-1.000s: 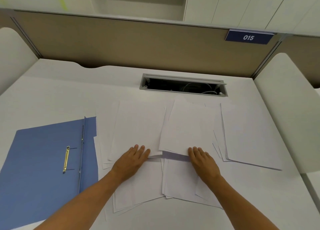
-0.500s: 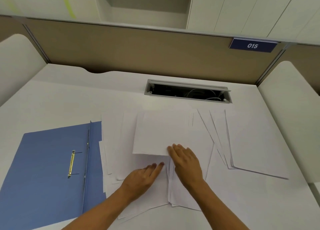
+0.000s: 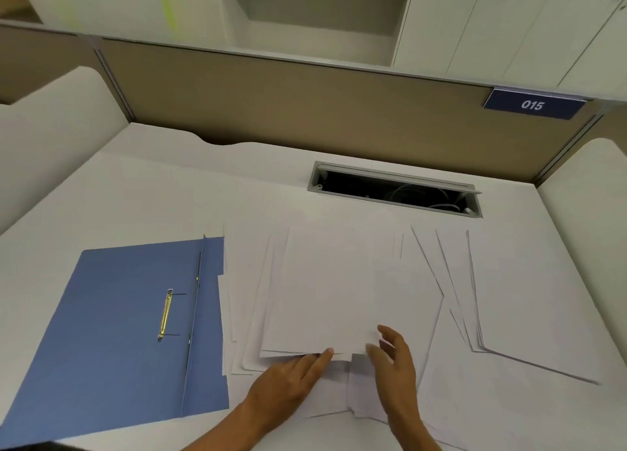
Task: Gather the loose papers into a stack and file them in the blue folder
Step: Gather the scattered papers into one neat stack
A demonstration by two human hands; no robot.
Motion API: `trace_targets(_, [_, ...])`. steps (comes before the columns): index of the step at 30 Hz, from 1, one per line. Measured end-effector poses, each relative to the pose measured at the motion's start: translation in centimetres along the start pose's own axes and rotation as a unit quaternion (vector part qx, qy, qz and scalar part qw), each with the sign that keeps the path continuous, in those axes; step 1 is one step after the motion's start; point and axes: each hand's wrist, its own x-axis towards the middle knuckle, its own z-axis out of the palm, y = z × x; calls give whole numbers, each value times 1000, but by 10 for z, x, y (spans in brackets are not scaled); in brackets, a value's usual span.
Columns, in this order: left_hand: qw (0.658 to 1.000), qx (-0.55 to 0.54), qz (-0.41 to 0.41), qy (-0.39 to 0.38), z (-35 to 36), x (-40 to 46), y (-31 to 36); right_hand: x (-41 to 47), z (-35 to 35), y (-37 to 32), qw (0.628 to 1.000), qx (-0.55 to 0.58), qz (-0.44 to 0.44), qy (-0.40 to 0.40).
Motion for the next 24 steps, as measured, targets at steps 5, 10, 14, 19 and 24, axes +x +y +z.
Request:
trace_targets(5, [1000,-16,6,-3,0,-1,8,16,8,-22,969,155,187,-41])
trace_targets(10, [999,-3,34,-3,6,-2,13,35,17,-34,960,122,216,-129])
trace_targets(14, [999,-13,51,9,16,-4,14,35,23,-37,967,37,181,-175])
trace_targets(19, [996,-28,-37,72,6,-9,17,34,10,-26,988,-13,79,-135])
trace_targets(24, [941,-72,-249,217,2,-14,-3,40,-27,-12,994,24,54,-93])
